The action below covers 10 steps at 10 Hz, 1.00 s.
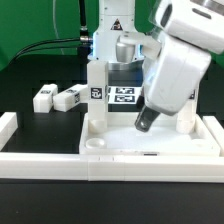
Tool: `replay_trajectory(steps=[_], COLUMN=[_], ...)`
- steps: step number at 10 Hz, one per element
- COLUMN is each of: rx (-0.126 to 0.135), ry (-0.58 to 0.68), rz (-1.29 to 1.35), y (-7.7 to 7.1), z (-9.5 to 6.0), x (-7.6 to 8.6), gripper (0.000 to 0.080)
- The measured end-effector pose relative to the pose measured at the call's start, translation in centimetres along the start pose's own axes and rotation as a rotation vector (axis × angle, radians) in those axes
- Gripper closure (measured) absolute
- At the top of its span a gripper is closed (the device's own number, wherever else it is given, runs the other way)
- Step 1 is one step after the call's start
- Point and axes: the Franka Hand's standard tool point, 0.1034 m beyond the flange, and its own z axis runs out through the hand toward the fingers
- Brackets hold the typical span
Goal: Assemble desk
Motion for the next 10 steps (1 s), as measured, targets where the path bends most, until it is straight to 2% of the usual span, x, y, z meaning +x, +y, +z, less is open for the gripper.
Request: replay_trajectory(steps=[7, 9, 10], rx=[0.004, 0.008, 0.036], ry=[0.000, -0.006, -0.030], rz=[0.046, 0.217, 0.367], y=[-0.1, -0.1, -0.5], z=[0.3, 0.3, 0.6], x=[-0.2, -0.8, -2.0], gripper=[0.0151, 0.0151, 0.0151])
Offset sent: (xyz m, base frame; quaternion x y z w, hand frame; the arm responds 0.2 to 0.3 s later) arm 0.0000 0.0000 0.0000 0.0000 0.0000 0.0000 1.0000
